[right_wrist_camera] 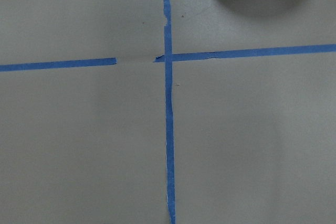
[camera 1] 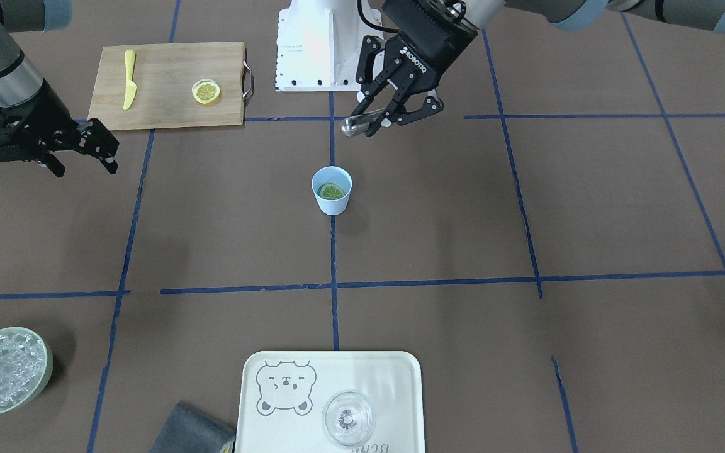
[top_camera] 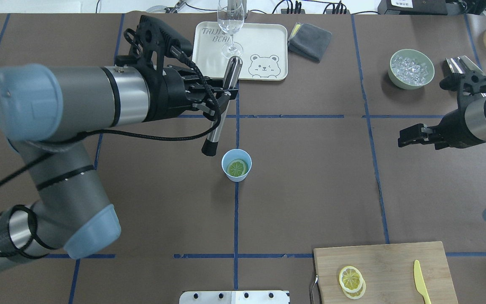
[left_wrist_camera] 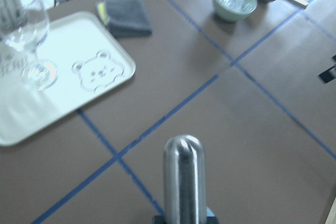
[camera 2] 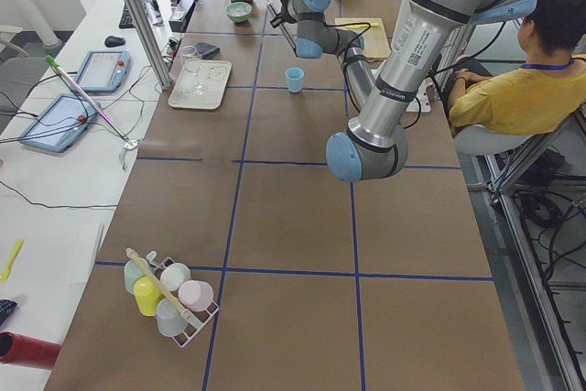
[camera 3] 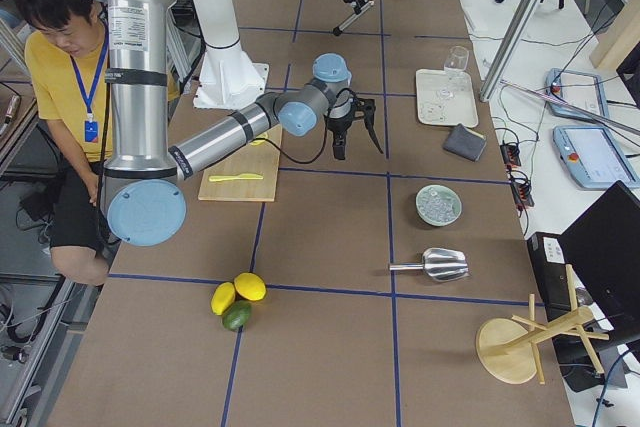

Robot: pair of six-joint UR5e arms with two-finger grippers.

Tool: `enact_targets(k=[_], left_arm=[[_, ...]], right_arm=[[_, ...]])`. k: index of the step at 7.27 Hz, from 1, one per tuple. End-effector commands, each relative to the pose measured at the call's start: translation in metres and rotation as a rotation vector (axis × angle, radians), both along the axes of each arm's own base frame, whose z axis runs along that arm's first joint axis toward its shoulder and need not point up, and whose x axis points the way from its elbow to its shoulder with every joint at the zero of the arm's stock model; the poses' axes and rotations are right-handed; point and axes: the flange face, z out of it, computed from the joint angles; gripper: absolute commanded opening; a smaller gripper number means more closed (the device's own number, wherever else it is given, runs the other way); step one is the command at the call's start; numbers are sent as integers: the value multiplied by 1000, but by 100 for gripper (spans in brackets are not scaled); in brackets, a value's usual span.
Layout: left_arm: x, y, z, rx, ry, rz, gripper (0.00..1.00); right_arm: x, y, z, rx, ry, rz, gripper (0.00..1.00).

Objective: Squeeze lemon into cup
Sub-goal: 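Lift the steel muddler with the left gripper and carry it over the cup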

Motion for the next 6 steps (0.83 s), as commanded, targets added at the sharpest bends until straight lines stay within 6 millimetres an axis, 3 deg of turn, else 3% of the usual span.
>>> enact_targets(k=[1,2,4,6], left_arm=[[64,40,31,-17,190,-297,0],[95,62,48,-44,153,-378,0],[109,55,63,-50,121,-430,0],[138,60,75,-63,120,-457,0]], right_arm=[[6,-1,2,-7,-1,6,100],[6,-1,2,-7,-1,7,100],[6,-1,3,-10,-2,7,100],[5,-2,5,-14,1,6,100]])
